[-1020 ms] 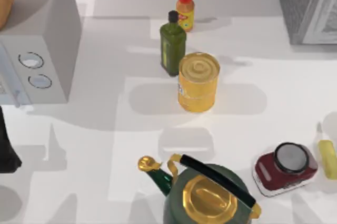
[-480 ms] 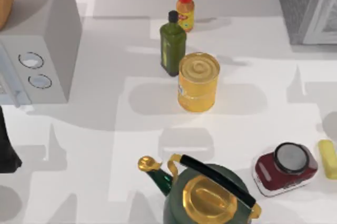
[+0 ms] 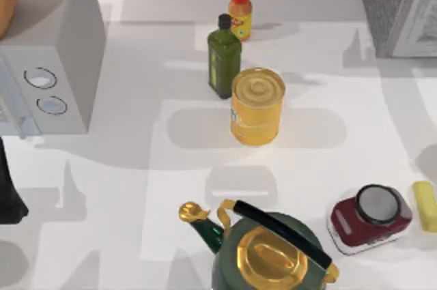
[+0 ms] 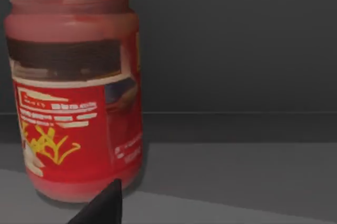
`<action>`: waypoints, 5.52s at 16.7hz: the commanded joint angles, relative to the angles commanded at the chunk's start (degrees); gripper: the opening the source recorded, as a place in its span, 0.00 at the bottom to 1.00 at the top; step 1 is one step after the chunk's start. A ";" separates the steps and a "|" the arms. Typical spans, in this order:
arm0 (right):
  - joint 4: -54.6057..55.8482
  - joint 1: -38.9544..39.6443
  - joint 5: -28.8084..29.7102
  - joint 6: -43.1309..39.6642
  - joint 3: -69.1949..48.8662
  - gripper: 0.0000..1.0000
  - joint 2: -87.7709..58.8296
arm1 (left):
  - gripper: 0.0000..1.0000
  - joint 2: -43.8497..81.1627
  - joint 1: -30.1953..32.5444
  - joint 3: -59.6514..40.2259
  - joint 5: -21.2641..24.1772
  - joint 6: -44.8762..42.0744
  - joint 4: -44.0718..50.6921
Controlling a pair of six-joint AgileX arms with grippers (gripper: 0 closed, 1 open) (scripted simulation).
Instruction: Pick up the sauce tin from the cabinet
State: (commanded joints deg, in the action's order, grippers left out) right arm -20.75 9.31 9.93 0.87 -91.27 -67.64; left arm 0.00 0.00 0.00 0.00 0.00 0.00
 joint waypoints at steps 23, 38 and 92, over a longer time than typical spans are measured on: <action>-1.41 13.44 14.30 0.48 -16.91 1.00 -19.18 | 1.00 0.00 0.00 0.00 0.00 0.00 0.00; -2.05 9.51 10.52 0.43 -30.33 0.85 -31.69 | 1.00 0.00 0.00 0.00 0.00 0.00 0.00; -4.40 12.63 12.99 -0.05 20.77 0.00 21.84 | 1.00 0.00 0.00 0.00 0.00 0.00 0.00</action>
State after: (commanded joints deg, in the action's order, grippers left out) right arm -25.15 21.94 22.92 0.81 -70.49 -45.81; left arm 0.00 0.00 0.00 0.00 0.00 0.00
